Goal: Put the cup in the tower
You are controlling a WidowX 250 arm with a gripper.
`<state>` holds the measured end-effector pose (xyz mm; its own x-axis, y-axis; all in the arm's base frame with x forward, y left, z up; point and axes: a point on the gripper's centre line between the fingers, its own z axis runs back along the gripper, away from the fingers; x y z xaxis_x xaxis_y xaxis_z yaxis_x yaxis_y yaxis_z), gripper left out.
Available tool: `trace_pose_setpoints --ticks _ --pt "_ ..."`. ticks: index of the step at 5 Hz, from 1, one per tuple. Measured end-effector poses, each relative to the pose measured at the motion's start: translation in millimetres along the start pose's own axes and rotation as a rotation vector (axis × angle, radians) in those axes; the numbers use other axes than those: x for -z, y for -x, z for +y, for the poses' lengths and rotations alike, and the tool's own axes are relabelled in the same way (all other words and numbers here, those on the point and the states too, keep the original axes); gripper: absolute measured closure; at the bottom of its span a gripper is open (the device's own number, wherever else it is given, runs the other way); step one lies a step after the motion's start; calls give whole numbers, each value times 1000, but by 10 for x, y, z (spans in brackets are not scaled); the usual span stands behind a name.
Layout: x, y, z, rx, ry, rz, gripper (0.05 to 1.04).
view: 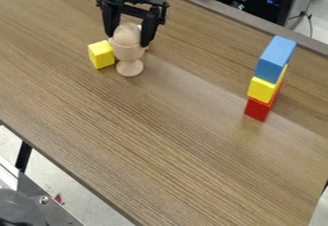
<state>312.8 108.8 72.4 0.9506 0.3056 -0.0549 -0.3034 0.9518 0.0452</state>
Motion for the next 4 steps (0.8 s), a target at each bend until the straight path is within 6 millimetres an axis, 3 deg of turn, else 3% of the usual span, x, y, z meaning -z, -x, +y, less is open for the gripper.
trace_pose_setpoints --ticks 2,3,4 --pt "-62 -22 -44 -5 83 1 227" --pt "-213 -95 -120 -3 112 -47 227" --pt "-372 -160 -326 46 111 -100 227"
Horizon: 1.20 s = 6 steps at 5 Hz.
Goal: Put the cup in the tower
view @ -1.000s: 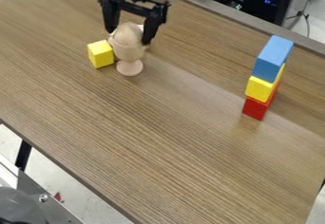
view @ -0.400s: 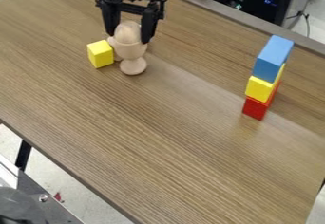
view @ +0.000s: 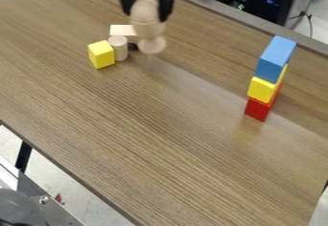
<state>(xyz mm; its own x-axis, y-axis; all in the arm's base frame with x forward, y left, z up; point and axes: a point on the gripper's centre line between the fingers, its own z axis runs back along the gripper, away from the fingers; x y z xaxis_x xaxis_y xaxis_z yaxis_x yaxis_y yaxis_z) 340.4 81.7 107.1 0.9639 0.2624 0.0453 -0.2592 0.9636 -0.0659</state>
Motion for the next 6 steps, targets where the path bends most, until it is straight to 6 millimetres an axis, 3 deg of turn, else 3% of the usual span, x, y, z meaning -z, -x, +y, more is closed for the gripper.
trace_pose_setpoints --ticks 2,3,6 --pt "-127 -207 -670 119 40 -52 227" --pt "-367 -261 -882 128 92 -68 227" --pt "-645 -139 -1269 225 102 -101 227"
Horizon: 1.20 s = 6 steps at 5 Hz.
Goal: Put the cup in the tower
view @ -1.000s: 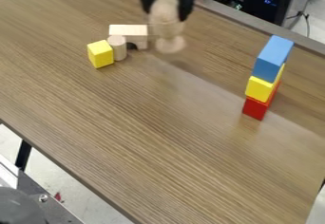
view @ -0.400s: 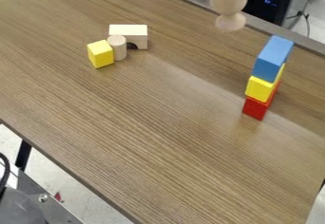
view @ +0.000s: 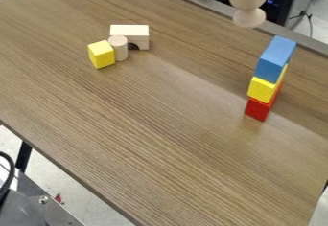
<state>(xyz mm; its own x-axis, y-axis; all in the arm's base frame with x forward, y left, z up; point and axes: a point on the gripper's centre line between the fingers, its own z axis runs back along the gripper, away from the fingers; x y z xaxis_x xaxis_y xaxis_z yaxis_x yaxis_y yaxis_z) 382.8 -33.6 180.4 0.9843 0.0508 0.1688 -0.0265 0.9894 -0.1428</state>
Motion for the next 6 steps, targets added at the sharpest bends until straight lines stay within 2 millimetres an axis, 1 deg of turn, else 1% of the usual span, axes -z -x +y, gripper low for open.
trace_pose_setpoints --ticks 1,3,4,5,6 --pt "6 24 -147 38 4 2 227" --pt "-19 47 -374 91 18 3 227" --pt "-45 29 -451 110 15 -7 227" --pt "4 -28 -495 123 -12 15 227" --pt "29 -81 -601 135 -38 47 227"
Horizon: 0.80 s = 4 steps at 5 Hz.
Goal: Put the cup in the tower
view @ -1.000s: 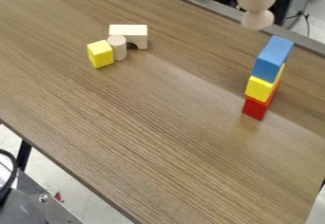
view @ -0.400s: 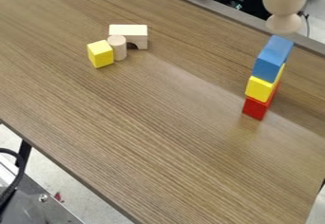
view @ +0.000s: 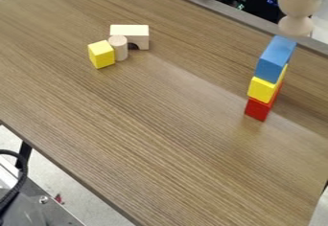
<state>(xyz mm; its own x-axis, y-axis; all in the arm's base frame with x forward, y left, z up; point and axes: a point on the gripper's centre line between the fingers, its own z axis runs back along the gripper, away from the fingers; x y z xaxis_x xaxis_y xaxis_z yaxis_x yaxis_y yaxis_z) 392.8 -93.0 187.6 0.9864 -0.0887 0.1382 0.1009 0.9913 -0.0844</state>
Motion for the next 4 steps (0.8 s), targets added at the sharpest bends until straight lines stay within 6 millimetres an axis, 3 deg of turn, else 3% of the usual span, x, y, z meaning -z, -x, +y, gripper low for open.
trace_pose_setpoints --ticks 3,4 --pt "-96 51 -29 -18 -52 103 227" --pt "40 108 48 -37 -58 138 227"
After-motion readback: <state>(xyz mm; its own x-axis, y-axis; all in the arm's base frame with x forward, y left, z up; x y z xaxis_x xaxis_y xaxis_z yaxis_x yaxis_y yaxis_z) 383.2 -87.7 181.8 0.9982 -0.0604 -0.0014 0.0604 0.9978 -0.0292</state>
